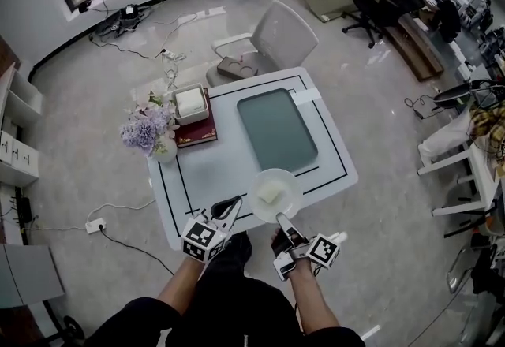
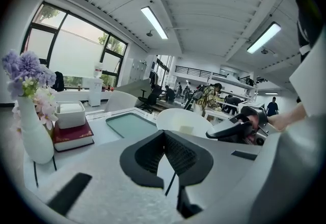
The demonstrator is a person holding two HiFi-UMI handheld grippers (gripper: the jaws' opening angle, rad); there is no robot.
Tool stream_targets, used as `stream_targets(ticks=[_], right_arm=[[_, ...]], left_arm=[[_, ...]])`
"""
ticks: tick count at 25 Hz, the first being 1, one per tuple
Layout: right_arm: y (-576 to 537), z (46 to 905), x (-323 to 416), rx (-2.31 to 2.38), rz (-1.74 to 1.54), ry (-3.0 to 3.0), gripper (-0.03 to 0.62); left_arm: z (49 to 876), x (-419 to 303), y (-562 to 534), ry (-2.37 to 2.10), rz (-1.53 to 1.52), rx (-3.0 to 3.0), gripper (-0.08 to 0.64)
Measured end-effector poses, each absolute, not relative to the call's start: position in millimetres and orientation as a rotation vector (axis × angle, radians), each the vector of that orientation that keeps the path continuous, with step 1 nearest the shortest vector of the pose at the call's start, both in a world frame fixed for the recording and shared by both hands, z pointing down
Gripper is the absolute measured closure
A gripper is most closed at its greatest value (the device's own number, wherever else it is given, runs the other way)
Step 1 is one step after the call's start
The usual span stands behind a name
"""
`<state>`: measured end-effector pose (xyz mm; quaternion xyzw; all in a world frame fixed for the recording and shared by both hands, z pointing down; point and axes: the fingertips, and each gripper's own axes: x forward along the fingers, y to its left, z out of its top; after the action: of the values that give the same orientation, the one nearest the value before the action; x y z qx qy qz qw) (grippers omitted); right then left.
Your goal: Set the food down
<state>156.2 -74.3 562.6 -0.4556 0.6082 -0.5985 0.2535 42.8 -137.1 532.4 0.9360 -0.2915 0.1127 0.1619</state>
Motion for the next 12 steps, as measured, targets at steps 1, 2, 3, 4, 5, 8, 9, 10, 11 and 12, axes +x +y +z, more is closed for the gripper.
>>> stream_targets(ticks=[1, 2, 3, 4, 5, 8, 9, 10, 11, 12], right_arm=[[-85, 564, 158, -1.249, -1.631, 1.656, 0.574], [-95, 565, 159, -1.264, -1.637, 1.660, 0.574], [-105, 566, 160, -1.276, -1.641, 1.662, 0.574], [-114, 567, 161, -1.283, -1.645, 1.659, 0.574], [-123, 568, 162, -1.286, -1.645, 1.654, 0.574], [-146, 571, 162, -1.285, -1.643, 1.642, 0.574], [-154, 571, 161, -1.285, -1.644, 1.641, 0.574], [-161, 571, 160, -1.287, -1.647, 1.641, 0.574], [-166, 571, 160, -1.291, -1.652, 1.642, 0.574], [-171, 572, 159, -1.297, -1.658, 1.644, 0.574]], left_arm=[[534, 43, -147, -0.828, 0.319, 2.666, 0.554], [535, 43, -157, -0.823, 0.314, 2.659, 0.554], [537, 43, -167, -0.819, 0.311, 2.652, 0.554], [539, 43, -176, -0.815, 0.312, 2.648, 0.554], [541, 43, -185, -0.812, 0.317, 2.647, 0.554], [548, 40, -209, -0.804, 0.326, 2.641, 0.554], [549, 39, -217, -0.803, 0.329, 2.639, 0.554], [549, 38, -224, -0.801, 0.330, 2.636, 0.554], [550, 37, -230, -0.801, 0.330, 2.633, 0.554], [550, 35, -236, -0.801, 0.329, 2.629, 0.554]])
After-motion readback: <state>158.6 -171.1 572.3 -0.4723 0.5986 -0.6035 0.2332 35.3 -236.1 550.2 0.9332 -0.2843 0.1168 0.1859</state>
